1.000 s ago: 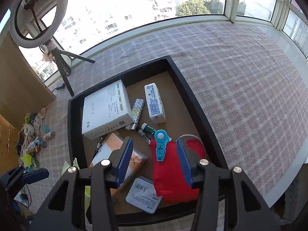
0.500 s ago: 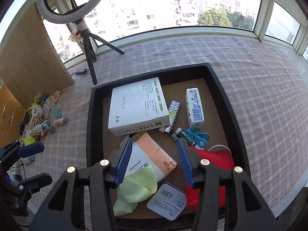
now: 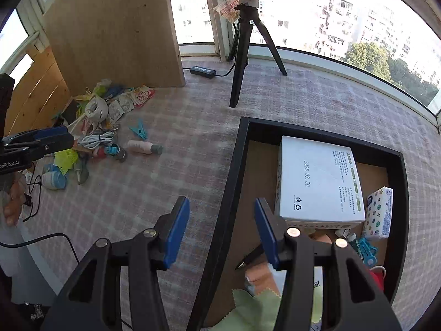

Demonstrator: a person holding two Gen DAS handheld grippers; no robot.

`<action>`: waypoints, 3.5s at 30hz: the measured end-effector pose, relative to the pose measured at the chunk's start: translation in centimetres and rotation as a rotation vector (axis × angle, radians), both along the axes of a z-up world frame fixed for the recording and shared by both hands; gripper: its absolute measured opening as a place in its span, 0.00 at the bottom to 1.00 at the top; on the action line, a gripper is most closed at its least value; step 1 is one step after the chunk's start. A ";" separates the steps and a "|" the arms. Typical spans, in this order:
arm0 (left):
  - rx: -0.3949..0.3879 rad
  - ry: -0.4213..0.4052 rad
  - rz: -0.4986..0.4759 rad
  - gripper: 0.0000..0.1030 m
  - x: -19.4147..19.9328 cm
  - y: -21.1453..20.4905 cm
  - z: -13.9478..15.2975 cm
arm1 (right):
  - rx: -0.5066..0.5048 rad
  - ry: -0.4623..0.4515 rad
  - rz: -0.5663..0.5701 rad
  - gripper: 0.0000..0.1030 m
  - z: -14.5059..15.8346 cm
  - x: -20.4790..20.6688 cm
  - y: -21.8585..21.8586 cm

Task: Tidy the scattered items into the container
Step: 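Move both tools back over the lotion bottle and white plug adapter, then grasp the pink lotion bottle with the right tool while the left grasps the white plug adapter, then carry the lotion bottle and plug adapter into the tray and open both tools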

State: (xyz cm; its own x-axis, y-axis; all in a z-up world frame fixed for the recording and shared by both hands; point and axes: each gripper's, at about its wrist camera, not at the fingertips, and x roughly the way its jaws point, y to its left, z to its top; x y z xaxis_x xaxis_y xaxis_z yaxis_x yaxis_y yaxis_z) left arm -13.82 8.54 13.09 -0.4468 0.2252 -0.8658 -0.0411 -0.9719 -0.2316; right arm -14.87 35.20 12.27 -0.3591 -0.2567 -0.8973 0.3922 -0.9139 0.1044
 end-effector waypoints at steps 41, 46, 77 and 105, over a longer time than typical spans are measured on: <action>0.090 -0.240 0.337 0.33 -10.0 -14.7 -10.2 | 0.182 -0.088 0.502 0.45 -11.4 -6.3 -20.6; 0.096 -0.230 0.343 0.31 -9.8 -14.6 -10.1 | 0.192 -0.104 0.449 0.19 -11.2 -6.4 -19.6; 0.154 -0.046 0.005 0.28 -4.0 0.5 -0.4 | -0.087 -0.016 -0.101 0.19 0.0 -2.4 1.7; 0.179 -0.090 -0.448 0.53 1.2 24.7 -0.3 | -0.037 0.035 -0.514 0.51 1.8 4.1 21.1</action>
State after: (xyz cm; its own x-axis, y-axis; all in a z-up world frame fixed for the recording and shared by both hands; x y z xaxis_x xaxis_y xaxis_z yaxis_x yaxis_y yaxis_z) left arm -12.60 33.29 12.83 -0.1967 0.5272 -0.8267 -0.4184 -0.8077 -0.4155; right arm -10.78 56.30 14.09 -0.4769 -0.0705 -0.8761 -0.1023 -0.9855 0.1350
